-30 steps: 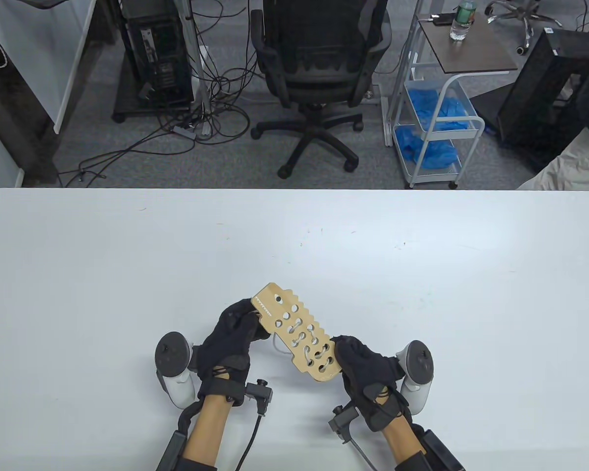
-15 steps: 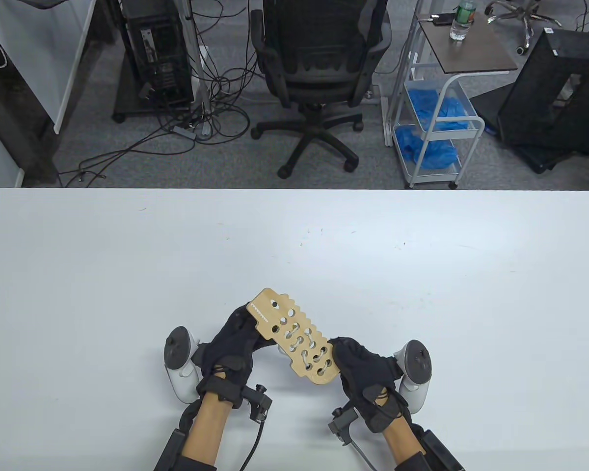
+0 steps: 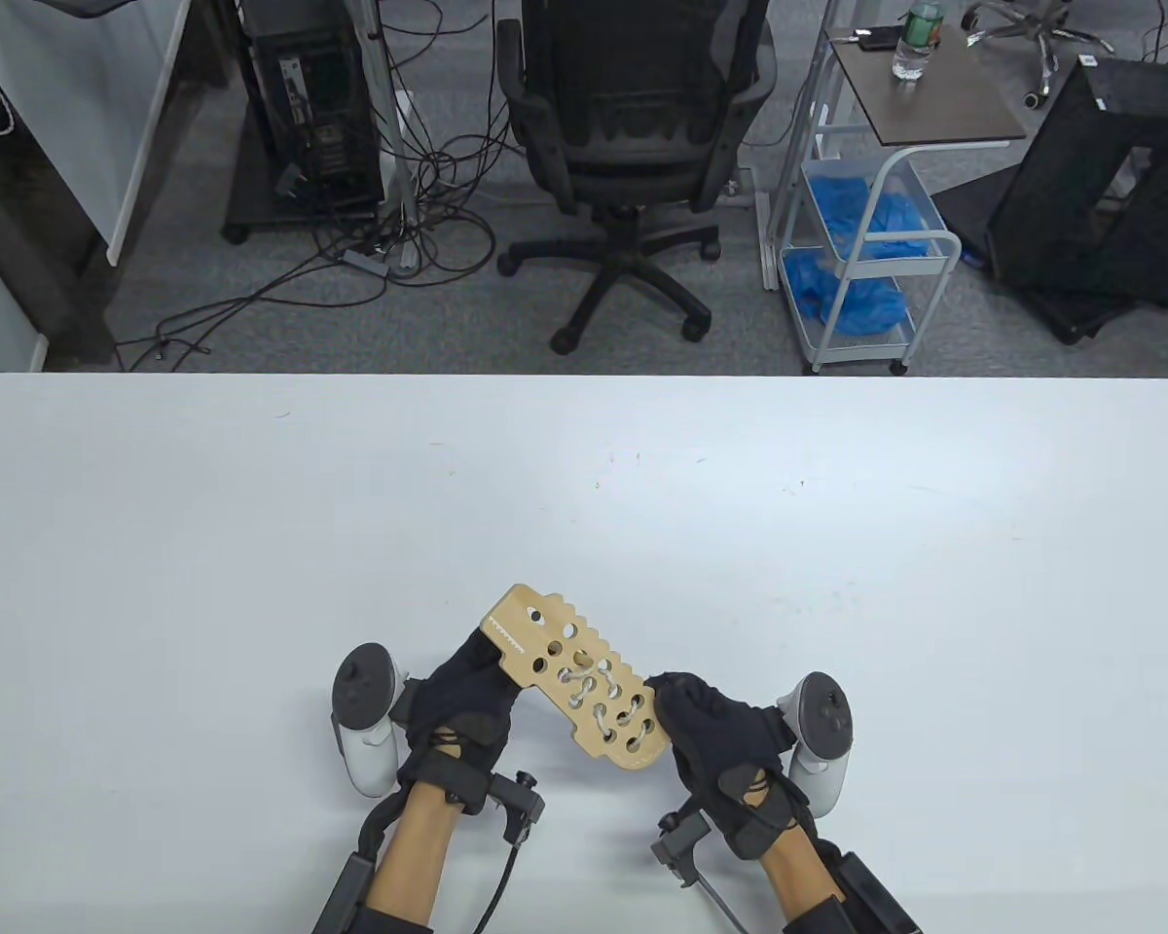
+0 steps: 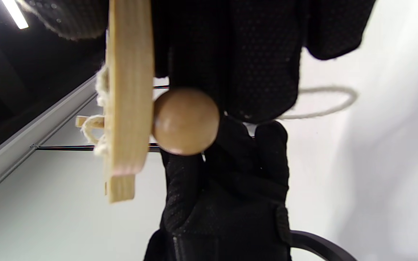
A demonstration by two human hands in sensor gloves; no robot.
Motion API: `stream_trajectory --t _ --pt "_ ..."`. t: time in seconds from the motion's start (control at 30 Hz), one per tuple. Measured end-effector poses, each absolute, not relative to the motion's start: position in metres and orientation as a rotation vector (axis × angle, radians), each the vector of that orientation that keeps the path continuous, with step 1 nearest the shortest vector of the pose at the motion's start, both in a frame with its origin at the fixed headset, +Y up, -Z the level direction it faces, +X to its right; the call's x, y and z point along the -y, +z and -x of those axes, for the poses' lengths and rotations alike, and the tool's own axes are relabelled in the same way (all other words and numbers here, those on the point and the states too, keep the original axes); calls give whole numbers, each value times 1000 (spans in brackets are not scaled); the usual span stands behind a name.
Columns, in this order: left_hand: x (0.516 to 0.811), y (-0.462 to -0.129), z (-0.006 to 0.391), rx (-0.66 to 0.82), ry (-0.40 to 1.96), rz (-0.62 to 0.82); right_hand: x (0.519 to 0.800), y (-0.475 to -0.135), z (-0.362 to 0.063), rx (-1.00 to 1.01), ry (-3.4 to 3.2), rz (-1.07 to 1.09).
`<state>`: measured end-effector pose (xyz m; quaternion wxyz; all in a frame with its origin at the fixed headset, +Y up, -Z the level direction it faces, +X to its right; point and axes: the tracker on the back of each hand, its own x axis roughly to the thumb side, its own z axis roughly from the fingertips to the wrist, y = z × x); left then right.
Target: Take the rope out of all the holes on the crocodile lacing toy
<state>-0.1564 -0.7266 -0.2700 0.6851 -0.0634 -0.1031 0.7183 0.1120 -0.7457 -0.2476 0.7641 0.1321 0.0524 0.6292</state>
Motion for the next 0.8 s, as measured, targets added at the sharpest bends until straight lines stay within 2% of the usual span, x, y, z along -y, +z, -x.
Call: stream_trajectory --t 0.2,0.37,0.57,0.8 --pt "723 -269 146 316 1607 167 748 -248 -113 -111 1384 -276" --pt "719 -268 138 463 1683 189 748 -249 -121 -64 1357 -220" --pt "721 -265 126 589 1796 322 747 -248 -129 -12 1340 -144" --pt "725 -266 135 457 1719 228 730 -245 -129 111 1704 -238"
